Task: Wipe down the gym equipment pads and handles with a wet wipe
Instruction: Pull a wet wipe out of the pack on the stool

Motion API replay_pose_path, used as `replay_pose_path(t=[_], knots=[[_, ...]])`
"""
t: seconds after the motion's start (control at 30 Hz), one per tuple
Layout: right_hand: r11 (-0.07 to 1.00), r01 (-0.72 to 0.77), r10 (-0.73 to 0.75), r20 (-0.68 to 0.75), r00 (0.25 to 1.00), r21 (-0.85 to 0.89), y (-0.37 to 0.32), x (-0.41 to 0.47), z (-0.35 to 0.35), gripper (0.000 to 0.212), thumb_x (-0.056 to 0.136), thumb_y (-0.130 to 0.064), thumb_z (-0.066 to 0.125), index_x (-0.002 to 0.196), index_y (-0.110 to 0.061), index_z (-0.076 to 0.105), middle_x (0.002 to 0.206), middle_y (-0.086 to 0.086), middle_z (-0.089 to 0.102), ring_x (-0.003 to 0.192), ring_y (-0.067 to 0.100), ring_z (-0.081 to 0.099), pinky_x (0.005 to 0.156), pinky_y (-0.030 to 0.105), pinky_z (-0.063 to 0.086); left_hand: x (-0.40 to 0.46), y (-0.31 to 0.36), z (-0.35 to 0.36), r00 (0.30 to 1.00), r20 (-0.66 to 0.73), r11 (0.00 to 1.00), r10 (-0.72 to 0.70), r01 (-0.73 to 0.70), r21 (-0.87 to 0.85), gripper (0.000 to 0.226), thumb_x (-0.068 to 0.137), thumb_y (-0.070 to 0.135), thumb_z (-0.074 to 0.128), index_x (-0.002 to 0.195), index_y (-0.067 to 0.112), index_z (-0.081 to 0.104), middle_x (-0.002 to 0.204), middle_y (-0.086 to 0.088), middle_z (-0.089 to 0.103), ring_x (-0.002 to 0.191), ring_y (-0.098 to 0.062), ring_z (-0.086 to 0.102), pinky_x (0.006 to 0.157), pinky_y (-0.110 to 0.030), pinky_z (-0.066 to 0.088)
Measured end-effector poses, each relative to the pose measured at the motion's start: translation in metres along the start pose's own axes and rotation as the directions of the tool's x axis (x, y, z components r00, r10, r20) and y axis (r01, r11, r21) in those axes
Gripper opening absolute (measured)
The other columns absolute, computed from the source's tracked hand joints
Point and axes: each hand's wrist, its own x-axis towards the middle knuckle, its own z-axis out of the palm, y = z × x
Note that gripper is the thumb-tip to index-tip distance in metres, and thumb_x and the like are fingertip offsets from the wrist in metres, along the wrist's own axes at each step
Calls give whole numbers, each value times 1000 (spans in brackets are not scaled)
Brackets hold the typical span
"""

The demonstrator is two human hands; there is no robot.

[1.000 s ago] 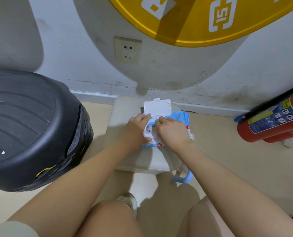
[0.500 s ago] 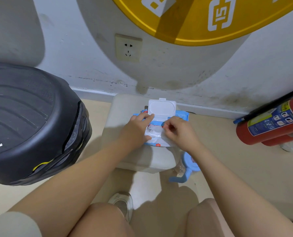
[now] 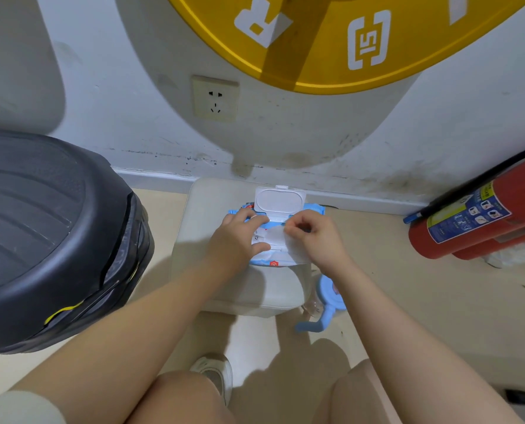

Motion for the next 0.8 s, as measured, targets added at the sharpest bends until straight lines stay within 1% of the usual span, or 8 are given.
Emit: replay_pose_path(t=[0.17, 0.27, 0.37, 0.43, 0.5, 0.53, 0.67, 0.8], knots=[[783, -153, 173, 25, 985, 603, 7, -6, -13, 26, 93, 0, 47, 72, -14, 52, 69, 4, 49, 64, 17, 45, 64, 26, 41, 0, 5, 1, 1000, -11, 1000, -11, 11, 18, 48, 81, 26, 66, 127, 22, 54, 127, -2, 50, 111, -28, 43, 87, -30, 39], [597, -180, 254, 29, 967, 782, 8, -11, -12, 25, 97, -4, 40, 75, -12, 48, 69, 6, 49, 65, 15, 47, 59, 19, 51, 3, 10, 1, 999, 6, 999, -36, 35, 34, 50, 79, 34, 60, 127, 20, 53, 126, -3, 49, 112, -29, 45, 86, -32, 41], [412, -69, 260, -45, 965, 909, -6, -9, -26, 24, 98, -8, 40, 76, -14, 47, 64, 0, 56, 60, 12, 54, 56, 26, 53, 4, 14, 2, 998, 16, 992, -58, 55, 112, 51, 78, 37, 56, 126, 19, 52, 123, -5, 49, 109, -28, 47, 81, -32, 41], [603, -14, 272, -189, 944, 798, -21, -5, -43, 23, 97, -9, 42, 77, -17, 47, 59, -4, 51, 54, 9, 48, 49, 22, 44, 4, 17, 2, 997, 35, 986, -70, 64, 155, 54, 77, 40, 55, 126, 18, 51, 123, -6, 48, 109, -27, 47, 80, -31, 41], [891, -44, 199, -302, 932, 452, -33, -3, -57, 22, 94, -12, 46, 74, -21, 48, 66, -3, 47, 59, 10, 42, 53, 24, 36, 3, 21, -1, 996, 57, 981, -68, 56, 186, 59, 76, 45, 53, 128, 18, 49, 130, -8, 43, 114, -28, 46, 83, -31, 41], [948, -52, 154, -309, 939, 314, -37, -2, -60, 22, 92, -12, 47, 72, -21, 47, 68, -3, 47, 62, 11, 40, 56, 25, 36, 3, 25, -5, 998, 35, 977, -59, 50, 208, 59, 77, 44, 58, 129, 18, 47, 136, -9, 37, 119, -28, 42, 87, -32, 39], [973, -101, 160, -293, 943, 208, -38, -4, -69, 23, 91, -13, 48, 69, -21, 47, 67, -3, 47, 60, 10, 39, 55, 24, 34, 8, 38, -29, 990, -140, 976, 25, 5, 216, 73, 77, 36, 70, 137, 18, 32, 152, -9, 13, 141, -25, 16, 111, -33, 19], [967, -59, 134, -297, 945, 249, -35, -6, -72, 17, 92, -11, 48, 75, -16, 50, 66, -2, 45, 60, 10, 38, 56, 23, 34, 22, 40, -42, 991, 88, 967, 105, -122, 222, 89, 84, 39, 62, 149, 20, 5, 154, -4, 21, 141, -24, 19, 115, -32, 13]])
